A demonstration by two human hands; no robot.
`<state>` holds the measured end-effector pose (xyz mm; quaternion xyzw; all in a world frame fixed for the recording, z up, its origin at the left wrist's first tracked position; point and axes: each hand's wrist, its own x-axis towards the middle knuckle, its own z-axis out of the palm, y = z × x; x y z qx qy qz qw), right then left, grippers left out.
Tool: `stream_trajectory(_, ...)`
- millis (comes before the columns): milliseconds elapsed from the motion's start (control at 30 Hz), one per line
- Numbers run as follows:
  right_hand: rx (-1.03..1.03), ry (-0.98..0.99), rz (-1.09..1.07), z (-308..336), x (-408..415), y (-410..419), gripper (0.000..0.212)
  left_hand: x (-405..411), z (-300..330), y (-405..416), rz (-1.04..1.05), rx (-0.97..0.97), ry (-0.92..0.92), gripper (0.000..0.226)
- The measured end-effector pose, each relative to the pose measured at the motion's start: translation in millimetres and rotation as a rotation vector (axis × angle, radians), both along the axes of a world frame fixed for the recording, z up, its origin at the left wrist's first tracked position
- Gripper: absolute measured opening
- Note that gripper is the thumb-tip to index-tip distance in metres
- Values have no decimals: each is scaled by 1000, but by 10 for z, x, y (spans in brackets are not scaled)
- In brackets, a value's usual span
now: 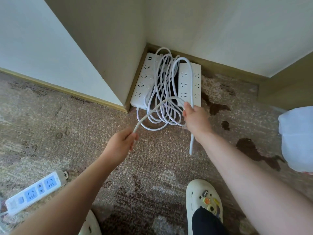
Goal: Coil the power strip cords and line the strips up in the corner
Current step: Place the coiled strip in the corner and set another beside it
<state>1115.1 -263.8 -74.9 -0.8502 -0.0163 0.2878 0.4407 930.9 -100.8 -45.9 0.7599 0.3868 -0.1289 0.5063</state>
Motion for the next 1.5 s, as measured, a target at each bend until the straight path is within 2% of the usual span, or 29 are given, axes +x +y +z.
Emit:
stream_trajectory(100,18,-27,206,-42,-158,30,47,323,133,-37,412,-347,-82,23)
stream_trajectory(167,15,-48,370,-53,-246,34,49,659,253,-46,567,-501,-165,20)
stream_trajectory(233,41,-75,436,-55,-302,17,61,968,318,-71,552,-438,-168,21)
stream_trajectory(300,113,-49,382,-65,-308,-23,80,1160,320,-111,529,-356,-121,23)
stream_trajectory(367,122,-36,367,-84,-283,-68,89,1250,255,-146,554,-365,-70,23)
stream_trajectory(500,70,-4,419,-154,-286,-87,63,1313,133,-222,675,-514,-29,22)
stream_trajectory(567,74,21,430,-204,-277,-76,57,1337,122,-272,692,-537,-37,20)
stream_trajectory(667,21,81,453,-258,-257,-35,34,1383,160,-317,727,-625,-88,19)
stream_trajectory(700,20,108,438,-261,-257,-23,30,1396,173,-313,711,-636,-106,19)
stream_trajectory(767,28,117,398,-265,-260,-8,36,1404,189,-292,640,-571,-109,17)
stream_trajectory(833,-21,98,352,-243,-232,10,49,1337,177,-263,571,-407,-90,18)
stream_trajectory(933,17,127,264,-189,-136,73,53,1144,137,-260,422,-216,-145,16)
stream_trajectory(1000,64,147,277,-143,-135,157,49,1100,127,-292,318,-301,-190,33)
stream_trajectory(1033,64,143,302,-117,-162,199,46,1141,126,-305,300,-376,-197,50)
stream_trajectory(1100,20,89,371,-83,-236,250,43,1290,118,-306,343,-435,-175,74)
stream_trajectory(1167,-32,-32,462,-80,-268,249,43,1417,100,-264,420,-436,-129,81)
stream_trajectory(1300,-101,-266,524,-91,-252,194,30,1574,-32,-140,451,-514,-154,54)
stream_trajectory(1400,-56,-269,533,-105,-293,126,16,1716,-58,-106,434,-547,-135,36)
stream_trajectory(1500,-38,-278,471,-138,-333,-7,19,1841,-60,-110,367,-482,-91,21)
